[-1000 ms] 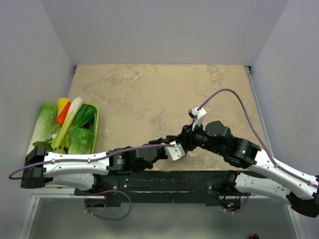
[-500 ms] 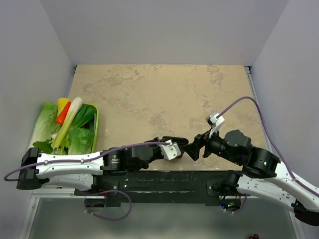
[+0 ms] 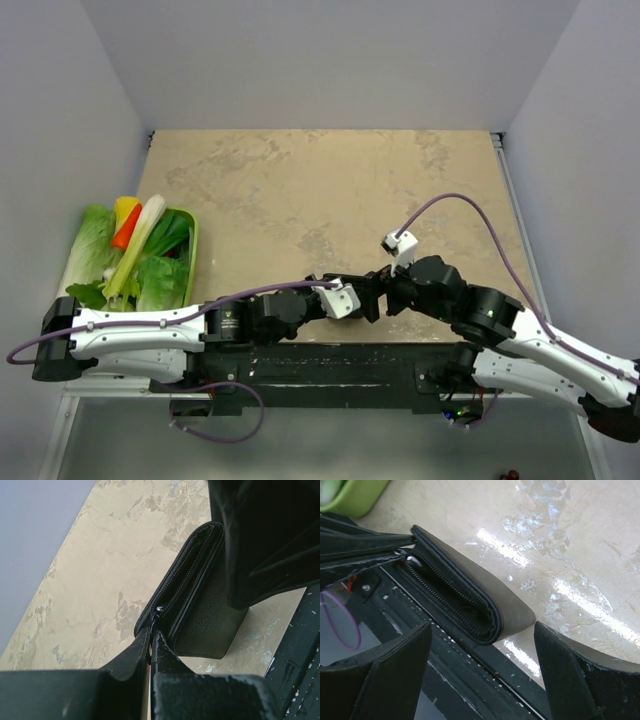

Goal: Sort the hair-cutting tools
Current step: Zip the hairdressing tool bag at the center of the board.

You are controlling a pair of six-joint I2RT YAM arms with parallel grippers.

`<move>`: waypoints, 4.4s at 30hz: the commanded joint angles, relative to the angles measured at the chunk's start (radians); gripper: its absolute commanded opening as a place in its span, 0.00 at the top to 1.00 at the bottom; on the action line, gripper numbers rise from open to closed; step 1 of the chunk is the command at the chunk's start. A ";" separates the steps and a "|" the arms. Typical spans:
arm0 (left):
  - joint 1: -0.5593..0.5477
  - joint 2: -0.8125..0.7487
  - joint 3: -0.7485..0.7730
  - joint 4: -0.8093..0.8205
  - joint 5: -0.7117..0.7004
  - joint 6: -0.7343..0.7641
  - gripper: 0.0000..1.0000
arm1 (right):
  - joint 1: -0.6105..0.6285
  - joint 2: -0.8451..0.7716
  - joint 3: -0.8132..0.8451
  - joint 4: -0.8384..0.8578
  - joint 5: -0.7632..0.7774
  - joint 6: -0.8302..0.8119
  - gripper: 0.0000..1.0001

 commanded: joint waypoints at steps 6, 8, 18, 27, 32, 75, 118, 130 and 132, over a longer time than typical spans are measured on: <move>-0.007 -0.060 0.013 0.015 -0.042 -0.055 1.00 | 0.001 0.063 -0.016 0.120 -0.015 -0.087 0.20; -0.007 -0.065 0.018 0.007 -0.051 -0.058 1.00 | -0.001 0.068 -0.025 0.126 -0.047 -0.090 0.27; -0.007 -0.097 -0.016 0.018 -0.040 -0.097 1.00 | -0.001 0.145 -0.161 0.317 -0.263 -0.078 0.52; -0.008 -0.103 -0.010 -0.014 -0.031 -0.123 1.00 | 0.001 0.016 -0.194 0.391 -0.282 -0.095 1.00; -0.007 -0.094 0.111 -0.199 0.006 -0.193 1.00 | 0.006 -0.018 -0.166 0.327 -0.279 -0.115 1.00; -0.014 0.468 1.107 -0.860 0.366 -0.363 1.00 | 0.380 0.323 0.118 0.071 0.292 -0.150 1.00; 0.042 0.213 0.248 -0.089 0.313 -0.370 1.00 | 0.216 0.162 0.202 -0.011 0.504 -0.016 0.26; 0.109 0.230 0.228 -0.056 0.354 -0.340 1.00 | 0.216 0.030 0.314 -0.055 0.481 -0.013 0.60; 0.112 0.237 0.228 -0.057 0.357 -0.337 1.00 | 0.216 0.040 0.316 -0.043 0.484 -0.013 0.72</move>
